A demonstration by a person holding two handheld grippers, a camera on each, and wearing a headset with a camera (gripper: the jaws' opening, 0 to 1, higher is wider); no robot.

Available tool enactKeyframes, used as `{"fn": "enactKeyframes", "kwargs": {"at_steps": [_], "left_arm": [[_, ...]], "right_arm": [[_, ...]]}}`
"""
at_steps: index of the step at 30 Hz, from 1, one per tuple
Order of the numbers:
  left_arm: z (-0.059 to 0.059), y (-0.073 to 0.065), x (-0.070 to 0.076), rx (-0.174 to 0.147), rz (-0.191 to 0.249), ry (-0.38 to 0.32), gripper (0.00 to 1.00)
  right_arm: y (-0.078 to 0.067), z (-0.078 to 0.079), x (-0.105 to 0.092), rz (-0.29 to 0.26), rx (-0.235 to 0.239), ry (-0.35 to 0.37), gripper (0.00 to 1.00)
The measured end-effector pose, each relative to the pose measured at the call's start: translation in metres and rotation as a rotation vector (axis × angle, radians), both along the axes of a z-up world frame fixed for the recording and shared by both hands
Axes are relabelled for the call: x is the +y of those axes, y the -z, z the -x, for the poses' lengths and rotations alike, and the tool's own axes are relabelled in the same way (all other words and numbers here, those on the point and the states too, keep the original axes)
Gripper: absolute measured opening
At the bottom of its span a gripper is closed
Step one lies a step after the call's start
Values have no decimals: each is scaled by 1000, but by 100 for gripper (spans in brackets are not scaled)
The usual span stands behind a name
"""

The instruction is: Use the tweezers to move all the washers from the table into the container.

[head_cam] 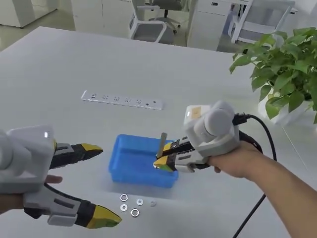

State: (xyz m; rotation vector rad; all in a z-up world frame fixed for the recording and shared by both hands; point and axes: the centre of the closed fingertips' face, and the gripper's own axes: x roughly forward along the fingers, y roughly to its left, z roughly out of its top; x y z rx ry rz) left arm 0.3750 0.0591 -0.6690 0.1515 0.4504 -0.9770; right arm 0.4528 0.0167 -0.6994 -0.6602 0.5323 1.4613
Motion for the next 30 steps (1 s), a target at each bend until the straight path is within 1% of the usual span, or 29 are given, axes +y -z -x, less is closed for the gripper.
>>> {"fn": "enactKeyframes", "kwargs": {"at_steps": [2,6,7,11,15,23,25,26,30], "left_arm": [[-1,-1,1,-2,1,-2,99],[-4,-2,4,-5,9,-14,99],[-4,-2,4,-6,11,-16,99],[-7,-2,6,-5,13,-25,99],[-10,-2,7,-3,22,-36,99],[-19,-3,3,-5,37,-36,99],[-22,-2,2,-7,29,-34,99],[-24,-1,1,-7,28,-31,99],[-30,-1,-2,-5,32,-14,99]], "right_arm": [[3,-2,0,1,3,1,9],[9,-9,2,-9,-10,11,9],[11,-12,2,-12,-7,17,9],[19,-17,2,-7,-18,19,9],[24,-22,1,-12,-18,21,9],[35,-31,3,-24,-19,19,9],[37,-31,4,-29,-5,25,9],[39,-33,4,-31,-8,31,9],[46,-33,5,-29,3,37,9]]}}
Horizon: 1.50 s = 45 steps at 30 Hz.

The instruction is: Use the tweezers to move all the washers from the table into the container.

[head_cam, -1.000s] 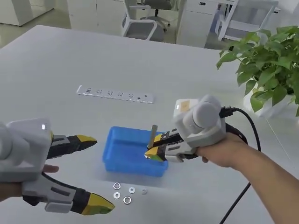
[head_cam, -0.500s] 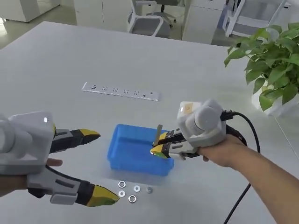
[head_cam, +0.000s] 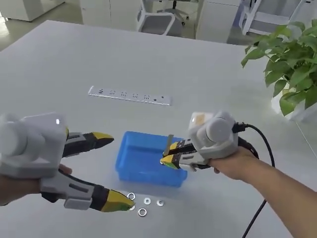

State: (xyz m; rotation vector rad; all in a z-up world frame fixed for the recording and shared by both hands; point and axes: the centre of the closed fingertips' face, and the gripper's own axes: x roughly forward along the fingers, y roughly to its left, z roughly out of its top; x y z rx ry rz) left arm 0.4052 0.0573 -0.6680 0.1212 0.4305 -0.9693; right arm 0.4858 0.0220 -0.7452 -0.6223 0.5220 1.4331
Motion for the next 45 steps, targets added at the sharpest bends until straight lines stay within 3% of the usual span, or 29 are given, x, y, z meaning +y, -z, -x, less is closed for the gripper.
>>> {"fn": "enactKeyframes", "kwargs": {"at_steps": [8,14,17,25,33,39,45], "left_arm": [[-21,-4,-8,-6,16,11,94],[-31,0,-17,-1,2,43,88],[-36,1,-24,13,4,70,80],[-46,8,-41,5,-36,165,60],[-66,13,-49,-23,-78,172,37],[-79,13,-52,-42,-85,180,28],[-84,16,-58,-50,-105,222,20]], "right_arm": [[15,-3,-3,21,22,6,9],[20,-4,-4,20,38,10,9],[23,-4,-3,19,47,11,9],[28,-5,-2,24,55,3,9],[29,-6,0,24,57,-1,9],[29,-6,1,26,52,-7,9],[29,-5,0,26,50,-14,9]]}}
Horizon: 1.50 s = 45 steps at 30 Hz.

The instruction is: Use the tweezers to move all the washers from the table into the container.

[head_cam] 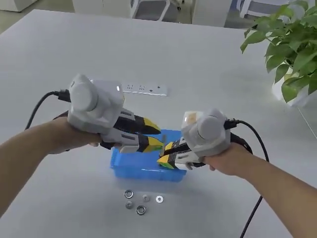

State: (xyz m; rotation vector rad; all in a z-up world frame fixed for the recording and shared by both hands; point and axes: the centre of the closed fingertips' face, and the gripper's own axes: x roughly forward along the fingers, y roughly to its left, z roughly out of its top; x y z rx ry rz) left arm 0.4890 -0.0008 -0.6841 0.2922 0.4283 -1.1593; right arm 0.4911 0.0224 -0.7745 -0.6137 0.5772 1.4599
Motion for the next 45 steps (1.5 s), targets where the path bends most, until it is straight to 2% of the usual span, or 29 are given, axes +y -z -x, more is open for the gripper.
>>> {"fn": "enactKeyframes", "kwargs": {"at_steps": [5,10,17,25,45], "left_arm": [[-2,2,-5,-9,-28,41,13],[-1,2,-7,-18,-33,65,8],[0,4,-9,-28,-42,85,7],[0,4,-9,-26,-46,91,6],[0,-8,-11,-27,-44,86,5]], "right_arm": [[0,0,0,3,-3,-9,9],[1,-1,0,-2,-2,-8,9],[1,0,-1,-2,-3,-17,10],[1,-2,-2,1,-6,-2,13],[-23,-4,-5,-49,-16,38,18]]}}
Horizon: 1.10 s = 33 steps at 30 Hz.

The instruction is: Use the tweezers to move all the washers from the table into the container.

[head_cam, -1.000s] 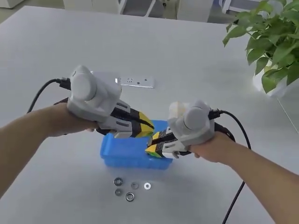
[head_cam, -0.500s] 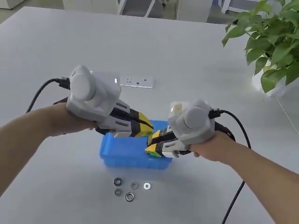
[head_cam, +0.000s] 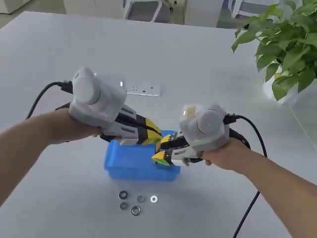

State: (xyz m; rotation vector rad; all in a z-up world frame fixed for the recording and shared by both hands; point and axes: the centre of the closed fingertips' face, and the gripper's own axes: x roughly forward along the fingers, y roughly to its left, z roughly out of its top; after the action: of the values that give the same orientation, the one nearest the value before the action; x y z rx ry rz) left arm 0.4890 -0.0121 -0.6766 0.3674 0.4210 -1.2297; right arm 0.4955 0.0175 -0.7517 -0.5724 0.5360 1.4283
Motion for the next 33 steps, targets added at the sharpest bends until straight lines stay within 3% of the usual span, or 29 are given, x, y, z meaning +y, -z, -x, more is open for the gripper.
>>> {"fn": "enactKeyframes", "kwargs": {"at_steps": [14,33], "left_arm": [[9,-19,2,-12,-2,-6,5],[35,-48,12,-25,9,-14,5]], "right_arm": [[-31,11,-18,-24,-36,51,24],[-48,36,-49,-23,-46,143,40]]}}
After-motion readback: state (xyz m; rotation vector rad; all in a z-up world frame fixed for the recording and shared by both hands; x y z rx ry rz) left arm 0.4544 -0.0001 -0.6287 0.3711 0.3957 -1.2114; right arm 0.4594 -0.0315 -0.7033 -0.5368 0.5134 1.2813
